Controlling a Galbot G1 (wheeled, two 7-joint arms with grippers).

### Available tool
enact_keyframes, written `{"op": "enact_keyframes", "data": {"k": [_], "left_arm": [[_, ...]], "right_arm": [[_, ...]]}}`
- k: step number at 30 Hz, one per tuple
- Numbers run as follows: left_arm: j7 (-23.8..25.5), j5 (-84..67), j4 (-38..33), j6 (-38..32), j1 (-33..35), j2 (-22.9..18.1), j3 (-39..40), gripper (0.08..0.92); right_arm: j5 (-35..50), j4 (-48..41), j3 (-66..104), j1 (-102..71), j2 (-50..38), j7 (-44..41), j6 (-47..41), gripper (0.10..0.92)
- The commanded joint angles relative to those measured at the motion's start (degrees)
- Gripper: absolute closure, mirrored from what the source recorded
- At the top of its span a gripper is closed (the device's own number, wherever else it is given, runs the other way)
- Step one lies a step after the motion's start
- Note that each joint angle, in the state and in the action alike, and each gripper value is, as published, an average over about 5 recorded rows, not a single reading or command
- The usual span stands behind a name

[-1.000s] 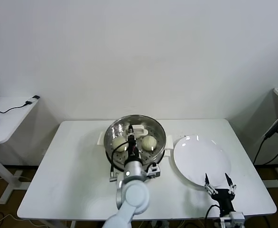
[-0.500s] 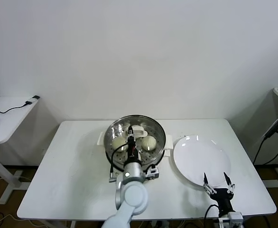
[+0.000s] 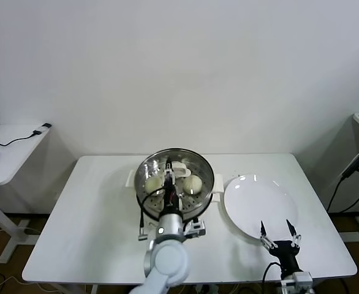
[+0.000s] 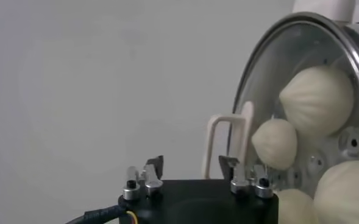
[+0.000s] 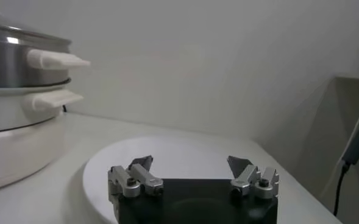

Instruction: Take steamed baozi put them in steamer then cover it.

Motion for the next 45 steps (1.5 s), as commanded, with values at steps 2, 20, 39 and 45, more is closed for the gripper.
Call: {"op": "enact_keyframes", "data": {"k": [2,20,39,45], "left_arm": [[-5.5,-24.8,-13.8,-11.2,8.5,6.0,-5.1,0.323],[-9.6,-118.0,-8.6,-46.3,29.8,14.9,-45.7,0.177],[-8.4,-109.3,7.1,-56.0,28.9,12.7,-37.9,0.177],[-8.5,-108.6,6.9,-56.0,29.0,12.6,-37.3,0.177]], "right_arm": [[2.7,1.1,-0.7,-0.4,-0.6,0.1,-0.7,0.203],[9.4,0.2,-1.6,0.1,-1.4,-4.5,6.2,0.203],[12.3,-3.3,-2.2,1.1,-1.0,-4.1,6.7,0.203],[12.2,-3.3,-2.1,0.9,-1.1,-4.3,6.9,0.203]]}}
